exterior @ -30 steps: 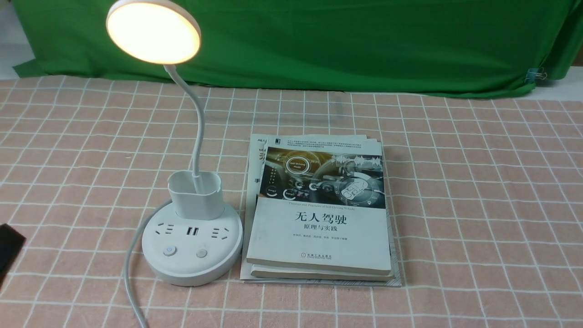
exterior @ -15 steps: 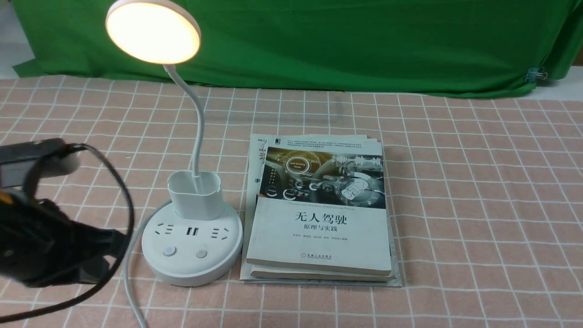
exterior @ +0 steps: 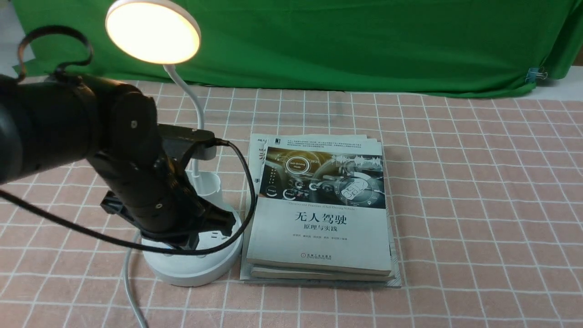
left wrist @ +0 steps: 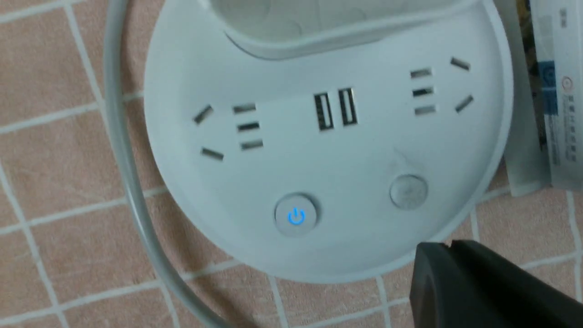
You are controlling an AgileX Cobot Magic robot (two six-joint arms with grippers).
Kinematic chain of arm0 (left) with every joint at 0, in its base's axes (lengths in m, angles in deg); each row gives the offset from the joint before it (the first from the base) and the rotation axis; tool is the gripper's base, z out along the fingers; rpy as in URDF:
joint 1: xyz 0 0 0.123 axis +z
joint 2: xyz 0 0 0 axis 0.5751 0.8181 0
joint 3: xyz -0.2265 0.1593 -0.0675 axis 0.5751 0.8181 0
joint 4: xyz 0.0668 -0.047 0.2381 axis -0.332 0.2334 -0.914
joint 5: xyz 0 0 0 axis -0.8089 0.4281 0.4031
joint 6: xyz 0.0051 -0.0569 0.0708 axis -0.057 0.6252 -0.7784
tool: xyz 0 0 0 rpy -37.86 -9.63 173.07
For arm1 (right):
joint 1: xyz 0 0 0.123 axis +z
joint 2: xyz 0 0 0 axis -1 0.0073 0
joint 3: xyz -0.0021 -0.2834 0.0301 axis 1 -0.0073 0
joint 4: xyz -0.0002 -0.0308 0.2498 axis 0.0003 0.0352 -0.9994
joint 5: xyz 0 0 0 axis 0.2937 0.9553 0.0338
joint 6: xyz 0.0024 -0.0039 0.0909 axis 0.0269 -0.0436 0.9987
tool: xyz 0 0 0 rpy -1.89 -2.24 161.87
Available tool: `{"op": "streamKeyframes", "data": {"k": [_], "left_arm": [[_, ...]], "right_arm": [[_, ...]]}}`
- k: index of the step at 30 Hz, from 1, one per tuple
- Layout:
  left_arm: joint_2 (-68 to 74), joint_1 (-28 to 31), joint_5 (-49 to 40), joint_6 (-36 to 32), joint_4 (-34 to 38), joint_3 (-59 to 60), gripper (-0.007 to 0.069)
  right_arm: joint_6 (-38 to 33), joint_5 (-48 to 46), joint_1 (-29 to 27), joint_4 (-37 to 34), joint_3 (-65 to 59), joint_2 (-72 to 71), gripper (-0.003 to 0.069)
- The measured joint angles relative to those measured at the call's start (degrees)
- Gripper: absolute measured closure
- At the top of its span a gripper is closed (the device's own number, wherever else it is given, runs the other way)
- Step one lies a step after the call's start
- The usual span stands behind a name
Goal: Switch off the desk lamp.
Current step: Use the left arm to press the button switch on the lamp holder
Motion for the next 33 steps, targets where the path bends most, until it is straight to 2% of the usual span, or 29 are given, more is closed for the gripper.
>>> {"op": "streamKeyframes", "data": {"k": [21, 33], "left_arm": [[9.5, 0.0, -1.0, 0.0, -0.8, -4.3, 0.0619], [4.5, 0.0, -1.9, 0.0, -1.7, -3.7, 0.0619]], "right_arm": [[0.0, 0.0, 0.0, 0.0, 0.0, 0.0, 0.0419], [0.0, 0.0, 0.0, 0.0, 0.0, 0.0, 0.0419]]}}
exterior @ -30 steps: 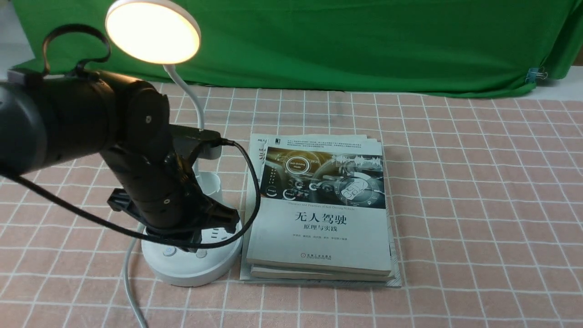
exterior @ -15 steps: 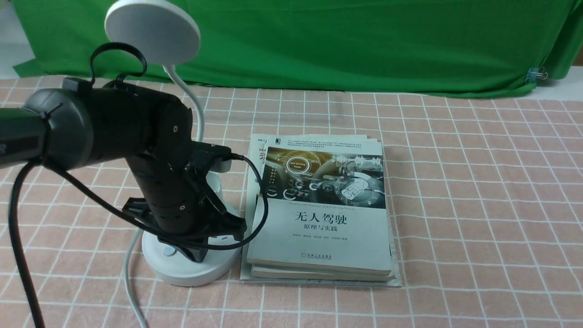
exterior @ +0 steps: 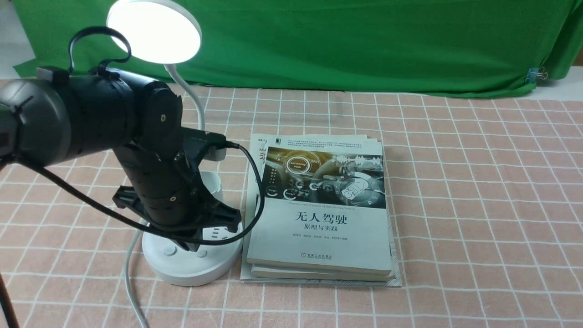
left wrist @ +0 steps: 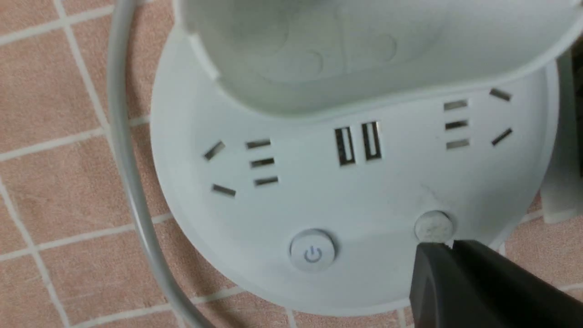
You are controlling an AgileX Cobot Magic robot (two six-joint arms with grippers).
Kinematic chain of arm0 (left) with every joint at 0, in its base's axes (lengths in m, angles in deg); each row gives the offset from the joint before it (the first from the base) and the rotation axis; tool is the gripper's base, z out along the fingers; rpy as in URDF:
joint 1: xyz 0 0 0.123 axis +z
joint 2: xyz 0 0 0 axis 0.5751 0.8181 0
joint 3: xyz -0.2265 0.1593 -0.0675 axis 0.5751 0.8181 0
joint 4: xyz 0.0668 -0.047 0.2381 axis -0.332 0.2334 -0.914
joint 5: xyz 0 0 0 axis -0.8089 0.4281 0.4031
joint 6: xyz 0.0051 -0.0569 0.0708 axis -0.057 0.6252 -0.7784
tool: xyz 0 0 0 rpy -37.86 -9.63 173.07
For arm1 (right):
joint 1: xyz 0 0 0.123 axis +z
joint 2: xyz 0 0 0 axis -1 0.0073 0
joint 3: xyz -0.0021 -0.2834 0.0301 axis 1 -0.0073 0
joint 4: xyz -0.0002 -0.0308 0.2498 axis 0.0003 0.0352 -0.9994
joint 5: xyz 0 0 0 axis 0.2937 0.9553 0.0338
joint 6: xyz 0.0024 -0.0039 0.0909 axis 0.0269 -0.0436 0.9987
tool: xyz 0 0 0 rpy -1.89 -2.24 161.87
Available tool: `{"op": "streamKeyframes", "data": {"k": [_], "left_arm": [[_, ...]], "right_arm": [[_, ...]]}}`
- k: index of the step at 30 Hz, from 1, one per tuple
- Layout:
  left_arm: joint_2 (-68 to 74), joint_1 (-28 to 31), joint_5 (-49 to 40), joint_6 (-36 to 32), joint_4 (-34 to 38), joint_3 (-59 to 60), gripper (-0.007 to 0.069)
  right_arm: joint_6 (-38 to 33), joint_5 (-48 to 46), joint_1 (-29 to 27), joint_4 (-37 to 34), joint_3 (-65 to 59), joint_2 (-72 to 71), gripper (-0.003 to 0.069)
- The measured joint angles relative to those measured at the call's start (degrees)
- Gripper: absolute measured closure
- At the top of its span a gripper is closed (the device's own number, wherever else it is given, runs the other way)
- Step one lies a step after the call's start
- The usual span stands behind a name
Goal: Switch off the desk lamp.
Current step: Use the left arm to press the button switch on the lamp holder
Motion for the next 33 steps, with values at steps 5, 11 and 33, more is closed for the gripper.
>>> {"op": "streamKeyframes", "data": {"k": [5, 11, 33], "left_arm": [[1.1, 0.0, 1.1, 0.0, 0.0, 0.0, 0.0619], [4.5, 0.0, 1.2, 0.0, 0.2, -0.2, 0.0619], [1.8, 0.0, 2.6, 0.5, 0.2, 0.0, 0.0619]], "right_arm": [[0.0, 0.0, 0.0, 0.0, 0.0, 0.0, 0.0419], [0.0, 0.0, 0.0, 0.0, 0.0, 0.0, 0.0419], [0.0, 0.0, 0.0, 0.0, 0.0, 0.0, 0.0419]]}}
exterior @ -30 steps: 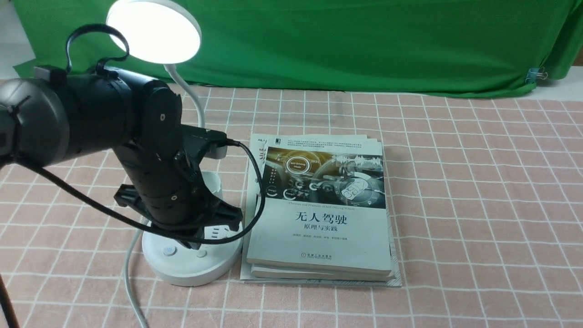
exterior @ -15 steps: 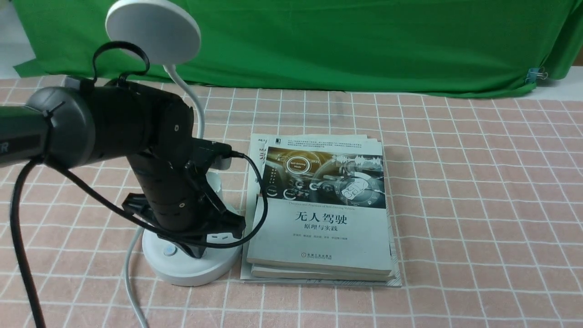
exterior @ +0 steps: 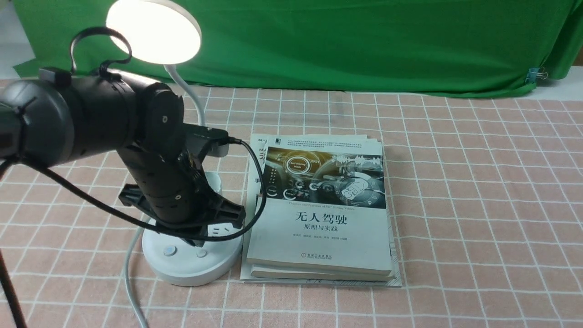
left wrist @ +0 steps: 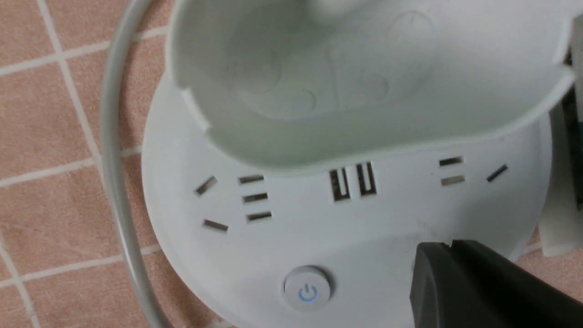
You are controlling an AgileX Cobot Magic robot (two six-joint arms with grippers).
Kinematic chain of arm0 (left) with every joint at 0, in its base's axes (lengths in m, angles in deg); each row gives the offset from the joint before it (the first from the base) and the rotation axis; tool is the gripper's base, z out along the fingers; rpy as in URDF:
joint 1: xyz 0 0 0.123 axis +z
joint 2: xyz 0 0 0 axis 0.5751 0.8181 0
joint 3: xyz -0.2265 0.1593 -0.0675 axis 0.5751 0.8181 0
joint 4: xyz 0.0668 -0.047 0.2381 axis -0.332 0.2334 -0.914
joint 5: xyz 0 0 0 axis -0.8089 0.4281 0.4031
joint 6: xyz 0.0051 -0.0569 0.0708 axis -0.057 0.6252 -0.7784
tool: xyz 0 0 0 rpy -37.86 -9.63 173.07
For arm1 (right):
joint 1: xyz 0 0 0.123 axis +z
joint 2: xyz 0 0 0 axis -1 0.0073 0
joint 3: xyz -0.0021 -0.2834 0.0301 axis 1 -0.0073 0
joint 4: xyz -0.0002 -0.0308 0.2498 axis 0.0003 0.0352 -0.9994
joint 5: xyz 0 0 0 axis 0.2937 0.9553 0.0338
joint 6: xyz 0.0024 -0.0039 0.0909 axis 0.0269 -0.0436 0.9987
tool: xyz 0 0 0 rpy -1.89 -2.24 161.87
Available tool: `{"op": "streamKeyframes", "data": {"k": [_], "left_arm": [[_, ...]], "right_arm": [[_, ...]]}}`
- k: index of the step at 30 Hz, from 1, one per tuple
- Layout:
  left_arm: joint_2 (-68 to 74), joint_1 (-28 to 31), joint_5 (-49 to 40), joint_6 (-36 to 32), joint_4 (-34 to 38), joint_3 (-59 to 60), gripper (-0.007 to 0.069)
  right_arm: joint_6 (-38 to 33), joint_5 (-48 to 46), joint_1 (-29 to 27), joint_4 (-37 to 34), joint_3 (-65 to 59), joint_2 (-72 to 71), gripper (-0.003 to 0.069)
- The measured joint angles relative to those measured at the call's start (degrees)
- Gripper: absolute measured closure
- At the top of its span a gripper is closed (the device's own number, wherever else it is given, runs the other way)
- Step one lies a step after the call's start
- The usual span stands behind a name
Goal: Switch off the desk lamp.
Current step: Use the left arm to press the button switch on the lamp holder
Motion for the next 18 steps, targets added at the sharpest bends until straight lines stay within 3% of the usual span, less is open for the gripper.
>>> {"op": "streamKeyframes", "data": {"k": [11, 18], "left_arm": [[1.6, 0.0, -0.8, 0.1, -0.1, 0.0, 0.0619], [-9.1, 0.0, -3.5, 0.1, -0.2, 2.0, 0.0619]], "right_arm": [[0.0, 0.0, 0.0, 0.0, 0.0, 0.0, 0.0419], [0.0, 0.0, 0.0, 0.0, 0.0, 0.0, 0.0419]]}}
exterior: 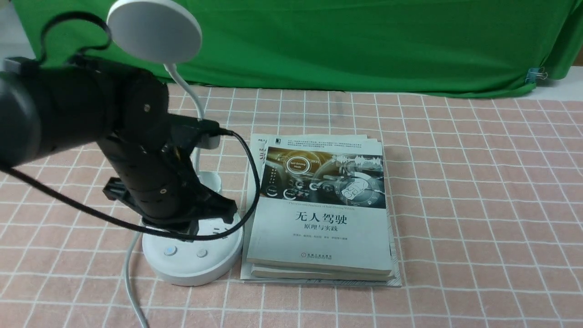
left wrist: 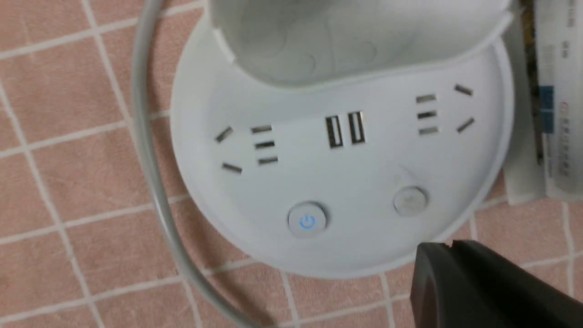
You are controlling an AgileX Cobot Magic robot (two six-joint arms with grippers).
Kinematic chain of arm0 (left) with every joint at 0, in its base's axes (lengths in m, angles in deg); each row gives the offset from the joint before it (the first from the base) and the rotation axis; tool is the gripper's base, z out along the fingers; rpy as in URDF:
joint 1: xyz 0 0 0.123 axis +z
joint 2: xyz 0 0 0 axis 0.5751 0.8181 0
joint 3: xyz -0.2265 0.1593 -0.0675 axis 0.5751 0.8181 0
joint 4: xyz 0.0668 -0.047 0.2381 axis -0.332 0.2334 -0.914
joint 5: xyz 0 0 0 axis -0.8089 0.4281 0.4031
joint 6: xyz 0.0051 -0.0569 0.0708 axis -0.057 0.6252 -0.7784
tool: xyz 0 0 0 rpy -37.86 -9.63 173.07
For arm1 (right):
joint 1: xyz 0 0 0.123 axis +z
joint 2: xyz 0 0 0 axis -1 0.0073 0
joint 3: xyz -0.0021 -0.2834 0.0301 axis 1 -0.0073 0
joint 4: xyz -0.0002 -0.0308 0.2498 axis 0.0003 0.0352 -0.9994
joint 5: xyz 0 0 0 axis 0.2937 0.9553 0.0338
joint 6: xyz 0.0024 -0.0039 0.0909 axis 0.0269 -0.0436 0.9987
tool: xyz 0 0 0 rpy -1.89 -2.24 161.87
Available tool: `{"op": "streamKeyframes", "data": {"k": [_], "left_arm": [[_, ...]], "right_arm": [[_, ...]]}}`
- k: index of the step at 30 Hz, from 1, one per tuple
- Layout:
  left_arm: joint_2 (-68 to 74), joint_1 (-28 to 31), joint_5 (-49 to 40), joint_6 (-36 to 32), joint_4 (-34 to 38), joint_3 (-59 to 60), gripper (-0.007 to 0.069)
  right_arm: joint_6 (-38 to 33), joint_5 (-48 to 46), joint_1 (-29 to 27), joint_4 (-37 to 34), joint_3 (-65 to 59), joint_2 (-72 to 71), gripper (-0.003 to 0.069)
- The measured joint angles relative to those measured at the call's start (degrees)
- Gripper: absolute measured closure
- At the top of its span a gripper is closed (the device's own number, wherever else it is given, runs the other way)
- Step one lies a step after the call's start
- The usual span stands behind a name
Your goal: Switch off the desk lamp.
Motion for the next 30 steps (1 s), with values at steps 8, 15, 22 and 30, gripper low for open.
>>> {"op": "streamKeyframes", "data": {"k": [8, 15, 22, 30], "left_arm": [[-20.2, 0.0, 6.8, 0.5, 1.5, 15.8, 0.0619], [-44.4, 0.0, 26.5, 0.4, 2.1, 33.8, 0.0619], [-57.5, 0.0, 29.2, 0.2, 1.8, 41.9, 0.0619], [-60.9, 0.0, 29.5, 0.1, 0.8, 43.9, 0.0619]], "right_arm": [[0.0, 0.0, 0.0, 0.0, 0.0, 0.0, 0.0419], [0.0, 0.0, 0.0, 0.0, 0.0, 0.0, 0.0419], [0.0, 0.0, 0.0, 0.0, 0.0, 0.0, 0.0419], [0.0, 0.0, 0.0, 0.0, 0.0, 0.0, 0.0419]]}}
